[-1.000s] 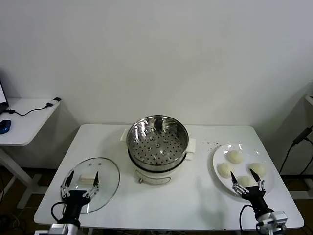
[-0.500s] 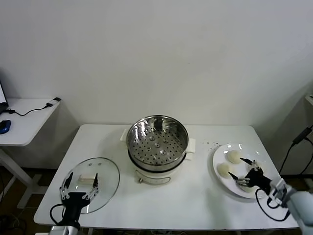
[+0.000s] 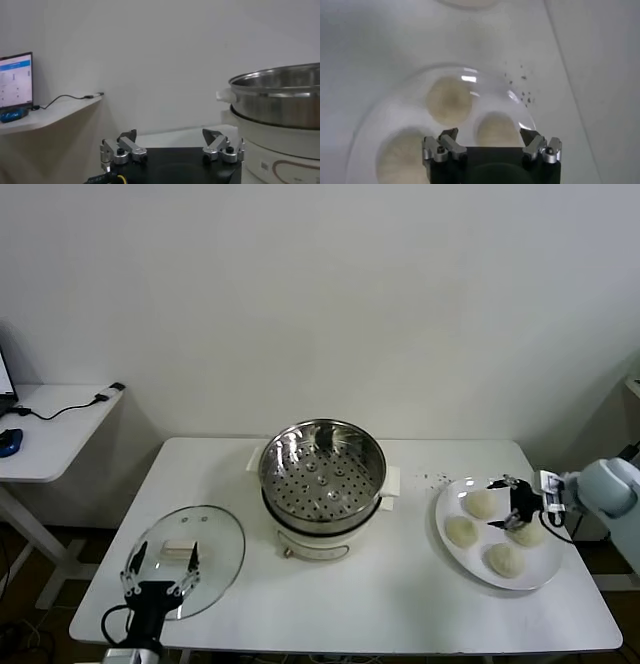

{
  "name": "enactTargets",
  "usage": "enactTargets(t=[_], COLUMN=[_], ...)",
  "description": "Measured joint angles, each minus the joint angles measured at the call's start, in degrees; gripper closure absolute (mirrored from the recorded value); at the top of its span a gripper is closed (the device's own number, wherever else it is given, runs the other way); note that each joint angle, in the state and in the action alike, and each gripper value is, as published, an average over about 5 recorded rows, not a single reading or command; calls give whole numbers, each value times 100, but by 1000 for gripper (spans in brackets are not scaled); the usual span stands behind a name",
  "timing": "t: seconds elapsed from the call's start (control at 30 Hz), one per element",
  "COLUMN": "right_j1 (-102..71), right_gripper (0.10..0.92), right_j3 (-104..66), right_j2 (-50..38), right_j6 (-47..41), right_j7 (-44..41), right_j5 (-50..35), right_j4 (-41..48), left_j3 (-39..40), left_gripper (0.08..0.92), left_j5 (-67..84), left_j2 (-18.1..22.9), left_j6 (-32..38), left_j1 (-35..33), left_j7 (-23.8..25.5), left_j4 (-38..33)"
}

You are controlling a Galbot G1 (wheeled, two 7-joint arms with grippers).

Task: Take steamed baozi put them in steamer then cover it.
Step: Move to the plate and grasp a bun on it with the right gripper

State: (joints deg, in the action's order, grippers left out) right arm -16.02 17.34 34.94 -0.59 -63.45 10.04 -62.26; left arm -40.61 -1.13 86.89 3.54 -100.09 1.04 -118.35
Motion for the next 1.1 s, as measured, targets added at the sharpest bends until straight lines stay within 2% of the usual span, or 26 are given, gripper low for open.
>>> enactTargets(t=[0.23,0.53,0.93,1.1], right_j1=[1000,1472,1564,1599], right_gripper=[203,203,203,241], right_j3=[1099,1662,1766,1705], right_j2=[543,1243,1915,2070], right_j6=[219,396,600,672], right_j7=[-281,-443,-527,-570], right_j5=[271,556,894,989], right_j4=[989,1965,2810,3016], left_j3=[-51,-86,-113,-126], left_gripper=[177,177,177,177], left_j5=[-3,-31,-46,-55], left_j2=[-1,-22,-28,-29], left_j6=[-19,-61,-76,-77], left_j1=[24,77,102,94], left_j7=[-9,-37,-56,-60], left_j4=[71,166,262,271])
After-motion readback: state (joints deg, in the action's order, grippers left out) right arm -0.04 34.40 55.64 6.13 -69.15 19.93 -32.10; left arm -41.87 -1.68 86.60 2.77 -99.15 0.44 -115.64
